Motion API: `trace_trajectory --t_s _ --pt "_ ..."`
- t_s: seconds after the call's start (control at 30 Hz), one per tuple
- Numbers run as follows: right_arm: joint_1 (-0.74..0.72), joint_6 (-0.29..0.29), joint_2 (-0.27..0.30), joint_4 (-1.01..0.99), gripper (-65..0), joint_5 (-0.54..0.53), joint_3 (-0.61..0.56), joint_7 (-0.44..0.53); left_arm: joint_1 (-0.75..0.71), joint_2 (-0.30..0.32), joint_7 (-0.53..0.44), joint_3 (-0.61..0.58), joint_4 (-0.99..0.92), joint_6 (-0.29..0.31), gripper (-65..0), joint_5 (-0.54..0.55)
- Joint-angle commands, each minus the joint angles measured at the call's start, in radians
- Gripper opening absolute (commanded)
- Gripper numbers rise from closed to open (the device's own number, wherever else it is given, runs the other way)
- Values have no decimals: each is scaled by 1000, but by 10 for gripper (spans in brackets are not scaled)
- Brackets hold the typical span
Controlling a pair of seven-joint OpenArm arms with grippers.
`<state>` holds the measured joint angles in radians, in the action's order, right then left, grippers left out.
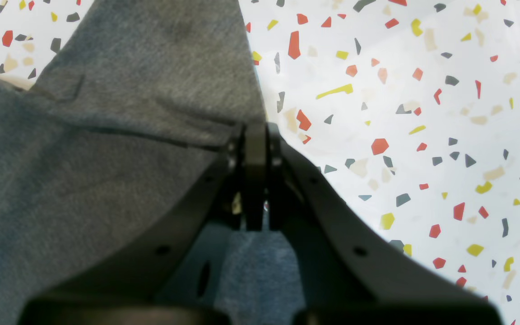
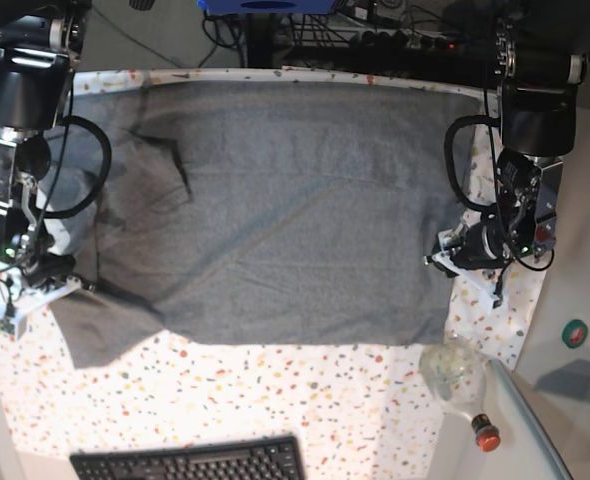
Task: Layout the t-shirt on the table in an organized manner, then fold the t-shirt properly
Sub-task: 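Pull the hem corners with both grippers to straighten the t-shirt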
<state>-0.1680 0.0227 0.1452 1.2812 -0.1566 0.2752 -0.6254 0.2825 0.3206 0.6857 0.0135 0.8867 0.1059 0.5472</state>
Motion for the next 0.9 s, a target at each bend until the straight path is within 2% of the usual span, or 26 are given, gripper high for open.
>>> trace_trajectory --t_s 0.0,0.07,0.13,0.33,0.43,0.67,0.87 --pt "-25 3 12 18 -650 -4 2 23 13 4 42 1 1 19 -438 20" --pt "-25 3 12 18 -650 -4 2 23 16 4 47 1 -1 19 -515 20" --pt "-26 3 12 18 -650 -4 2 23 17 4 45 1 -1 19 -650 20" --pt "-26 3 12 18 -650 -4 2 25 11 7 55 3 13 19 -650 20" --pt "-26 3 12 18 -650 -4 2 25 -12 24 124 29 73 18 -650 20" --pt "-25 3 12 18 -650 -4 3 25 -145 22 292 214 322 16 -650 20" --pt "-28 3 12 18 -650 -4 3 25 -253 21 352 234 418 16 -650 20"
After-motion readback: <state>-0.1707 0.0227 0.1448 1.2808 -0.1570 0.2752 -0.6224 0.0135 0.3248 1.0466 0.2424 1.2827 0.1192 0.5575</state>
